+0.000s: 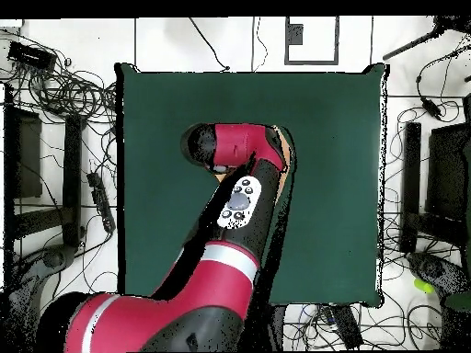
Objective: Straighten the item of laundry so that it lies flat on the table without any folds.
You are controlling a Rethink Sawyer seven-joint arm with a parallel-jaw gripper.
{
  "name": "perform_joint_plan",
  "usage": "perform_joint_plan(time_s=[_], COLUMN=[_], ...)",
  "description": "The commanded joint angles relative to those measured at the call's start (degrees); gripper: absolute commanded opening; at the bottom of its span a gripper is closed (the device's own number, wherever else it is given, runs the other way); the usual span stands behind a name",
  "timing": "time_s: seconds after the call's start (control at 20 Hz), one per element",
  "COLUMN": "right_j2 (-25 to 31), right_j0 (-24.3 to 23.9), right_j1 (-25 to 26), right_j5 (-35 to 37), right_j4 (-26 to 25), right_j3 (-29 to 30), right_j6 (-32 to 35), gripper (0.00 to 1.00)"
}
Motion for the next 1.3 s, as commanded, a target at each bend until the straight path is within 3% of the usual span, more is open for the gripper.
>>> perform_joint_plan(time_s=[0.05,0.45,0.65,1.0,1.3], right_j2=[2.3,-1.1,-1.7,1.8,2.5], right_j0=[0.8,-0.2,0.2,-1.2,-1.8], right_j1=[4.7,8.6,8.3,-0.5,-4.0], right_j5=[-4.8,-2.1,-3.1,3.7,8.5], right_j4=[0.9,-2.8,-3.4,-1.0,-1.1], right_j3=[-0.1,-4.4,-3.9,-0.2,-0.1], right_j6=[14.4,9.4,8.3,4.5,2.3], gripper=[1.0,1.0,1.0,1.0,1.0])
